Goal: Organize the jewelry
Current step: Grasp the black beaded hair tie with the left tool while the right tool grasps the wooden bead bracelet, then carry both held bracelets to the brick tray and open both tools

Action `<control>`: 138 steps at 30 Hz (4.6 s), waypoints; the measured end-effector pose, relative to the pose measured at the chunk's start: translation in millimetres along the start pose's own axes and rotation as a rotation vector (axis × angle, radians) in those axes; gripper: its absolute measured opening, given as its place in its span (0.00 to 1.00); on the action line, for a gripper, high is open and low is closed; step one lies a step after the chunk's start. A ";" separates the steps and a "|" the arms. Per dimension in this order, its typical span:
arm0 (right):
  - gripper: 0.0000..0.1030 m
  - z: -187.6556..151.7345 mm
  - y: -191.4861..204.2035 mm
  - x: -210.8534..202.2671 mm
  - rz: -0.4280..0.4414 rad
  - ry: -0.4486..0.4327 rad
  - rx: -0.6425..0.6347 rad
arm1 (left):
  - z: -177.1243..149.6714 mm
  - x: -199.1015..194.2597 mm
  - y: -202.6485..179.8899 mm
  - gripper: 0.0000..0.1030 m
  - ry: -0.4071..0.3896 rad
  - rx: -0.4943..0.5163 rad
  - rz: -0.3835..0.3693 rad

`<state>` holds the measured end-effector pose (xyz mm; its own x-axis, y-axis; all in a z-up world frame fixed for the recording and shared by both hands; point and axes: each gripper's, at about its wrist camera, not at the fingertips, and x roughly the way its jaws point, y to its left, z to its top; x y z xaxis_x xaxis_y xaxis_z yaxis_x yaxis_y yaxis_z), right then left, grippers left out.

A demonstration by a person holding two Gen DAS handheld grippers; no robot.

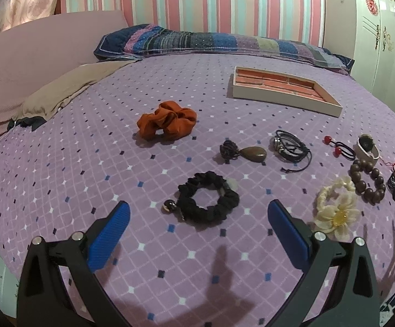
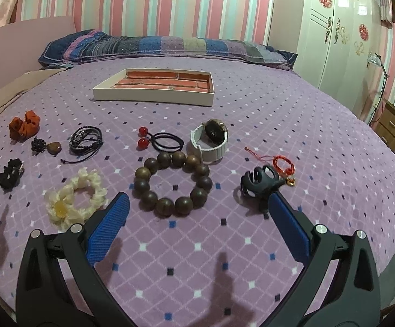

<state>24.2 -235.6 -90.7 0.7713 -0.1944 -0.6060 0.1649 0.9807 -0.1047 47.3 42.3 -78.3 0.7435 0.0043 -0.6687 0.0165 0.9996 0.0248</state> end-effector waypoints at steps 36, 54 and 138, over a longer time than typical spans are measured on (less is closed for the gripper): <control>0.44 16.5 -15.1 88.3 0.022 0.142 0.031 | 11.1 75.6 28.8 0.63 0.109 0.035 -0.053; 0.21 16.9 -24.3 95.3 0.125 0.134 0.053 | 16.9 83.3 21.3 0.24 0.105 0.056 -0.099; 0.20 305.7 -10.2 427.1 -0.018 0.255 -0.044 | 347.5 440.1 -181.1 0.12 0.292 0.155 -0.141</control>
<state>539.8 -334.6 -107.4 0.5879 -0.2066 -0.7821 0.1465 0.9780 -0.1483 603.8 -147.1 -118.9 0.5044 -0.1027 -0.8573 0.2232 0.9747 0.0146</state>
